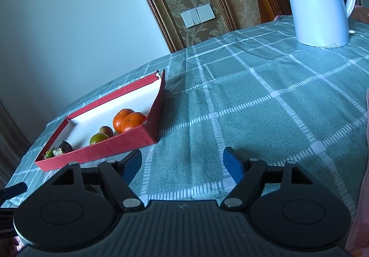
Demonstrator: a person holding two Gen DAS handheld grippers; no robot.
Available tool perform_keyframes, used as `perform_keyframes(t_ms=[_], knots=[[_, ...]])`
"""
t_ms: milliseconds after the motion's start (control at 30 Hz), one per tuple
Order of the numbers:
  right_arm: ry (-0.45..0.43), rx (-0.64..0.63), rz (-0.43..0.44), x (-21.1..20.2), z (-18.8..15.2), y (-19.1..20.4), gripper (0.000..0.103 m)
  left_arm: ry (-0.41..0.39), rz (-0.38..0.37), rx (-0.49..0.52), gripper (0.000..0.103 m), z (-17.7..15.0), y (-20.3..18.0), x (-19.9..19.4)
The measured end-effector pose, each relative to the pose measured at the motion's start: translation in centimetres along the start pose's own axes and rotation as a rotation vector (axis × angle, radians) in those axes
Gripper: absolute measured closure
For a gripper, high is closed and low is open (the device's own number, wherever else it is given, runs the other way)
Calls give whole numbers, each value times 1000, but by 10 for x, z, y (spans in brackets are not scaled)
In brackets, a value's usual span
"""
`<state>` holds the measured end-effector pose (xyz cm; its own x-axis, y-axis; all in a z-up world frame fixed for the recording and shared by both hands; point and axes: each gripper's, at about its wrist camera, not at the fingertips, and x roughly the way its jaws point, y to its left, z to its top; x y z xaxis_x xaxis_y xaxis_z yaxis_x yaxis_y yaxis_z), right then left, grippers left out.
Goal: Organize fruits
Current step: 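Grasp the round green lime on the cloth with the left gripper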
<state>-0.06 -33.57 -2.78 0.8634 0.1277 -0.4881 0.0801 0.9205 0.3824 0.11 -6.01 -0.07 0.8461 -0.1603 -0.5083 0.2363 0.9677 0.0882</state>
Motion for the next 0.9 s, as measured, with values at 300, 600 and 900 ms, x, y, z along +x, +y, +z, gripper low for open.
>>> perform_keyframes(t_ms=[300, 600, 900], knots=[[-4, 16, 12, 0, 0, -2, 26, 98, -38, -79, 26, 0, 7, 27], [-7, 26, 20, 0, 1, -3, 26, 48, -90, -41, 65, -2, -1, 15], [-8, 31, 23, 0, 1, -4, 26, 48, -77, -31, 72, -1, -5, 11]])
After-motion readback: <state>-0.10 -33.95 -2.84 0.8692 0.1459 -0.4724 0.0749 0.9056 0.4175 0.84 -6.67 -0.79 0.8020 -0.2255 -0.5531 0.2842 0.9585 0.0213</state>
